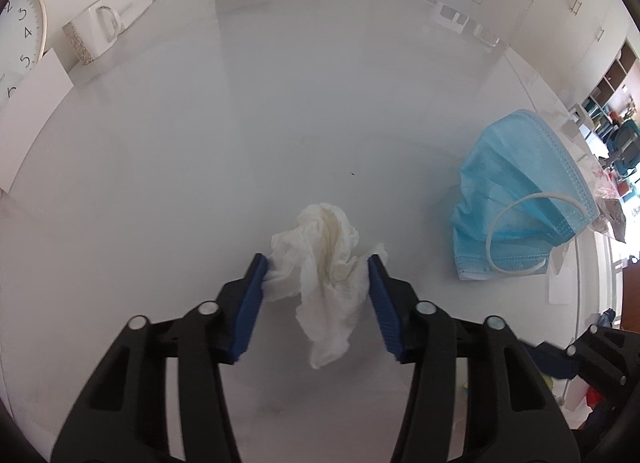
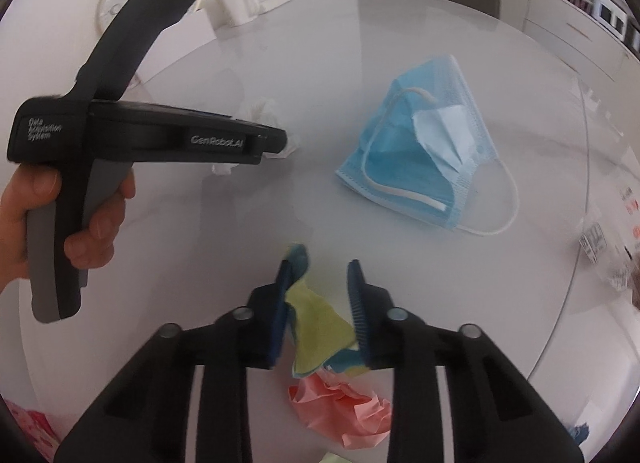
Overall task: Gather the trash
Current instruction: 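Grasp the white tissue with the left gripper while the right gripper grasps the yellow-blue paper, then carry the tissue and yellow-blue paper to the white bin with both grippers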
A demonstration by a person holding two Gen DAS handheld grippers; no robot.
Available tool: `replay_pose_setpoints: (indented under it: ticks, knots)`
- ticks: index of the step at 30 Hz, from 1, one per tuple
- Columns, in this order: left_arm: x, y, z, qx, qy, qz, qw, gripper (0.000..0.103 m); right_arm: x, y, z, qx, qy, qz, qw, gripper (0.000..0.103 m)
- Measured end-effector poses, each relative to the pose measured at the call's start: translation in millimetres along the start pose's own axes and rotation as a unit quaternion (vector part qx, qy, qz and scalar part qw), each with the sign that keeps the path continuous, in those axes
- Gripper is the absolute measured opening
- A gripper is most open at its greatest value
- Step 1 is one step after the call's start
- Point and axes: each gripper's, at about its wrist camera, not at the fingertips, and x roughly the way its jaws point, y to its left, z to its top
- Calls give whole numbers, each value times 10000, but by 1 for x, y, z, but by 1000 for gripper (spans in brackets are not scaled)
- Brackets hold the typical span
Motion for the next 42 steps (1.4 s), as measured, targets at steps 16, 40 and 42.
replay_pose_setpoints:
  ticks: [16, 40, 42]
  knots:
    - [-10, 16, -1, -116, -72, -309, 9994, 20, -14, 1, 20, -24, -150, 30, 9999, 10]
    - [-165, -13, -44, 427, -583, -687, 9950, 20, -139, 15, 21, 500, -999, -52, 9937, 10]
    - [-183, -24, -59, 539, -565, -707, 9944, 20, -159, 18, 4, 428, -1020, -114, 9938, 10]
